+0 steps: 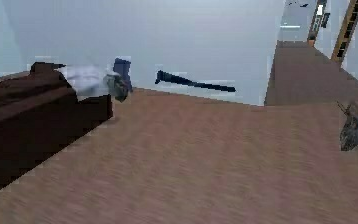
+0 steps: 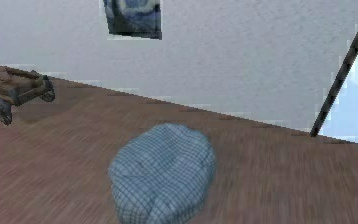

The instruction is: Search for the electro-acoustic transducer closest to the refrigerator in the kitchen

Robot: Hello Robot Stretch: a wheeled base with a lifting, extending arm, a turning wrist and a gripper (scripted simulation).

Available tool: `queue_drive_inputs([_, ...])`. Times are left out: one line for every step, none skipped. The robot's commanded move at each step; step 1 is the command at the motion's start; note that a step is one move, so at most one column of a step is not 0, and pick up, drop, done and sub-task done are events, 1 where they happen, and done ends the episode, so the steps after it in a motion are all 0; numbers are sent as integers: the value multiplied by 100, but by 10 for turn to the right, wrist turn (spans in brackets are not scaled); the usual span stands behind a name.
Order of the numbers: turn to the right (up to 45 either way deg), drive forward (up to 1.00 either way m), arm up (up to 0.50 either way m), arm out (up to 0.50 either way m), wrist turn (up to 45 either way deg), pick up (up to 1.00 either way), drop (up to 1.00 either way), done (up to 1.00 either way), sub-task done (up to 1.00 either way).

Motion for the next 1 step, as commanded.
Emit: queue_drive_inputs([180, 0, 0, 0, 0, 0, 0, 0, 0])
